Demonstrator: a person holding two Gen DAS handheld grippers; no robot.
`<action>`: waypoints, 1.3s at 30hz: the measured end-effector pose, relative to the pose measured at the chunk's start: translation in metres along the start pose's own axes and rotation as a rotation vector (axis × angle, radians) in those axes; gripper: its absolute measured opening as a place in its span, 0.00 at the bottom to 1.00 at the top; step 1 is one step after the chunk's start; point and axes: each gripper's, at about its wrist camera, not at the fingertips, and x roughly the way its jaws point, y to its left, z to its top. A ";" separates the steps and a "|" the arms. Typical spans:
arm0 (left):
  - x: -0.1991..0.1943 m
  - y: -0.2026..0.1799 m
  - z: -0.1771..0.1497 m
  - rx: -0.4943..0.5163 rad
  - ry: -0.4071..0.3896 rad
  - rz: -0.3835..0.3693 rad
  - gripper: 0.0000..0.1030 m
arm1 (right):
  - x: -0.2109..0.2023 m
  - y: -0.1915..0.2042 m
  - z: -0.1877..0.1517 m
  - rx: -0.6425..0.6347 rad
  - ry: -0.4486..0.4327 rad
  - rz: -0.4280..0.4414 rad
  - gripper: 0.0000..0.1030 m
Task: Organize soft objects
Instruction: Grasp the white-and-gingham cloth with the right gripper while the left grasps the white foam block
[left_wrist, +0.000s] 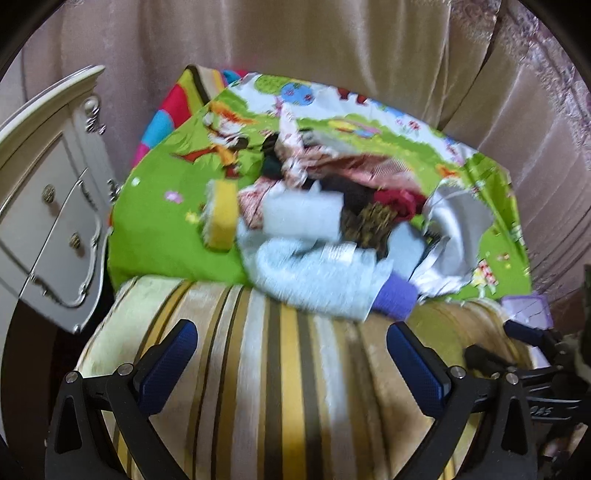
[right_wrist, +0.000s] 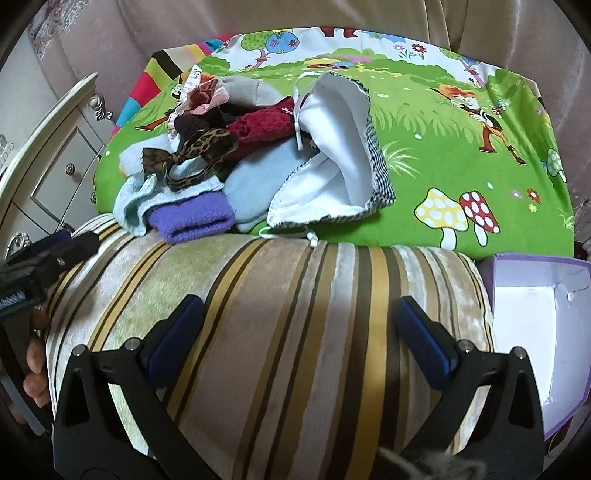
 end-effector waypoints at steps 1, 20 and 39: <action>0.000 0.000 0.005 0.002 -0.009 -0.011 1.00 | 0.001 0.000 0.003 -0.014 0.002 0.002 1.00; 0.066 0.029 0.080 -0.083 0.098 -0.177 0.84 | 0.037 -0.045 0.080 -0.078 -0.020 0.093 1.00; 0.041 0.035 0.077 -0.113 0.029 -0.166 0.59 | 0.029 -0.057 0.081 -0.054 -0.083 0.150 0.23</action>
